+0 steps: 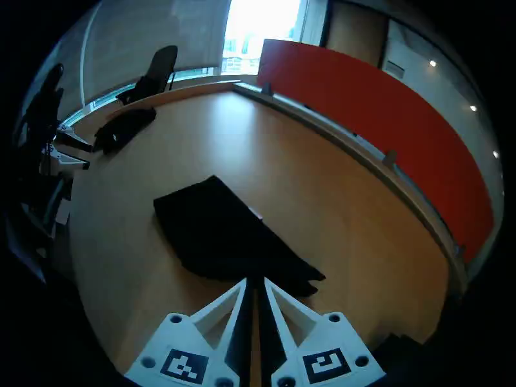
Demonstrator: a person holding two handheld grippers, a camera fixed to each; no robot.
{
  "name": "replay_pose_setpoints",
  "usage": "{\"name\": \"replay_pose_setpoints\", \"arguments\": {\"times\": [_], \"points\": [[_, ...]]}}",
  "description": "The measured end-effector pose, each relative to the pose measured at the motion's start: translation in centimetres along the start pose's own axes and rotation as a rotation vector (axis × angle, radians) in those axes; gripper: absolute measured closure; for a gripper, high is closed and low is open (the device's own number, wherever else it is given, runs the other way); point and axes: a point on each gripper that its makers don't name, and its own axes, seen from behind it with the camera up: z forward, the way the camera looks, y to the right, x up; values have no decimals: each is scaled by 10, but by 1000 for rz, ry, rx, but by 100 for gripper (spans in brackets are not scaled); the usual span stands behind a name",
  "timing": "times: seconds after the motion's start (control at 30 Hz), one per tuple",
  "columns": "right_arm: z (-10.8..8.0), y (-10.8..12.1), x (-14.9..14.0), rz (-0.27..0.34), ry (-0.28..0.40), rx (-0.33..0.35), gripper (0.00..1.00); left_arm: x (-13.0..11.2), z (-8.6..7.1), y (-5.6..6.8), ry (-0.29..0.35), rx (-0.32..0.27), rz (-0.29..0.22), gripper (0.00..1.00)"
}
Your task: Fold towel
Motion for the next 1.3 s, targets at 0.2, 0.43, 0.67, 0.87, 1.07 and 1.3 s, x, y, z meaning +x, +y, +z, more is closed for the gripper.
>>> {"name": "replay_pose_setpoints", "arguments": {"times": [0.2, 0.43, 0.67, 0.87, 1.07, 1.3], "points": [[14, -14, 34, -72, 25, 38, 96, -3, -10, -3, 10, 10, -26, 8], [37, -41, 68, -144, 43, 103, 96, -11, -18, -11, 16, 33, -56, 8], [67, -74, 88, -195, 34, 176, 96, -19, -23, -18, 18, 45, -72, 8], [91, -104, 91, -216, 9, 234, 96, -24, -24, -21, 21, 45, -71, 9], [115, -125, 80, -217, -31, 270, 96, -29, -24, -19, 16, 33, -75, 8], [123, -130, 76, -187, -47, 280, 96, -31, -23, -17, 9, 26, -66, 9]]}}
